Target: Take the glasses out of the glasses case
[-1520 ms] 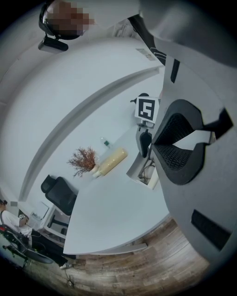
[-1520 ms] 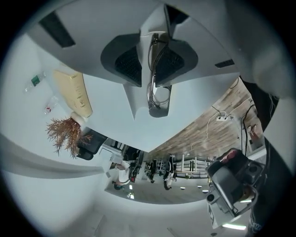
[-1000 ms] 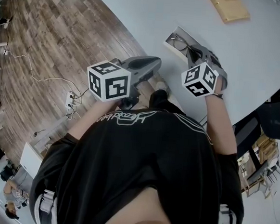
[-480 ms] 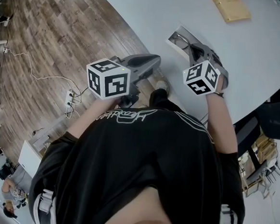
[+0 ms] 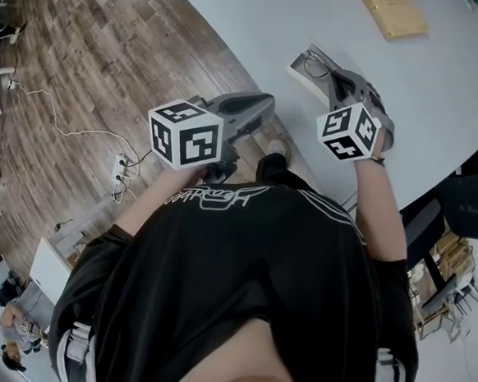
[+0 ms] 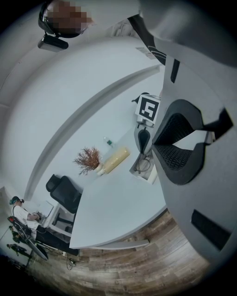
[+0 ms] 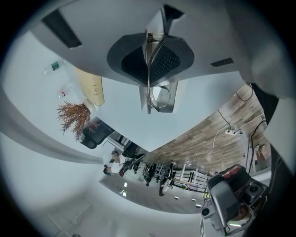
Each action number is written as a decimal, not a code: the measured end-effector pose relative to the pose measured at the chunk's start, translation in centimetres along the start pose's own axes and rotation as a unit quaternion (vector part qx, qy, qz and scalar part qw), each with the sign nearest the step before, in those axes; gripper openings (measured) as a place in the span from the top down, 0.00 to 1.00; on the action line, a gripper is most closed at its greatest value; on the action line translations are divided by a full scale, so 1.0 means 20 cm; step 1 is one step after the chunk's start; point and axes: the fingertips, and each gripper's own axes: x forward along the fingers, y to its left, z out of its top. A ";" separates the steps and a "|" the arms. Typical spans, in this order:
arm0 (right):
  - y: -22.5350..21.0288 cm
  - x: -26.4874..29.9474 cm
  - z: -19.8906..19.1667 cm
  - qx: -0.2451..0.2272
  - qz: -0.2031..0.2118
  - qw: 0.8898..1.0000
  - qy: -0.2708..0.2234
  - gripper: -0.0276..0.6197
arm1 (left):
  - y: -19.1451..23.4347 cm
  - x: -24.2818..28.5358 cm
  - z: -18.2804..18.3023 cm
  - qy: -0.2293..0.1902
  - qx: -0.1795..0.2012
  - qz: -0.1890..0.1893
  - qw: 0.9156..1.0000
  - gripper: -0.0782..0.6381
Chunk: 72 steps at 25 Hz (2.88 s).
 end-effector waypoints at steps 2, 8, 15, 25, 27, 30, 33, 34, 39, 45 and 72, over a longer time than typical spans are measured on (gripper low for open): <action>-0.01 -0.02 0.01 -0.001 -0.006 1.000 -0.004 0.93 | -0.01 -0.01 0.00 -0.001 0.003 0.001 1.000 0.88; -0.02 -0.08 0.06 -0.001 -0.023 1.000 -0.017 0.93 | -0.04 -0.06 0.00 -0.007 0.010 0.004 1.000 0.88; -0.04 -0.18 0.11 0.003 -0.043 0.999 -0.027 0.93 | -0.09 -0.13 0.01 -0.019 0.022 0.002 1.000 0.88; -0.03 -0.40 0.21 0.033 -0.072 0.995 -0.055 0.93 | -0.18 -0.25 0.00 -0.033 0.039 -0.009 0.999 0.88; -0.03 -0.45 0.22 0.037 -0.082 0.994 -0.058 0.93 | -0.21 -0.28 -0.01 -0.036 0.044 -0.012 0.998 0.88; -0.01 -0.55 0.24 0.050 -0.094 0.992 -0.066 0.93 | -0.26 -0.33 -0.02 -0.040 0.051 -0.019 0.998 0.88; 0.00 -0.65 0.28 0.062 -0.104 0.990 -0.078 0.93 | -0.30 -0.38 -0.02 -0.044 0.059 -0.026 0.997 0.88; 0.01 -0.70 0.29 0.068 -0.109 0.988 -0.084 0.93 | -0.32 -0.39 -0.02 -0.046 0.063 -0.029 0.997 0.88; 0.05 -0.94 0.36 0.097 -0.125 0.981 -0.115 0.93 | -0.43 -0.49 -0.02 -0.057 0.083 -0.046 0.994 0.88; 0.15 -1.22 0.43 0.115 -0.150 0.971 -0.146 0.93 | -0.56 -0.60 -0.05 -0.070 0.109 -0.064 0.990 0.88; 0.82 -1.84 0.55 0.312 -0.110 0.904 -0.271 0.93 | -0.93 -1.04 -0.42 -0.066 0.174 -0.131 0.974 0.88</action>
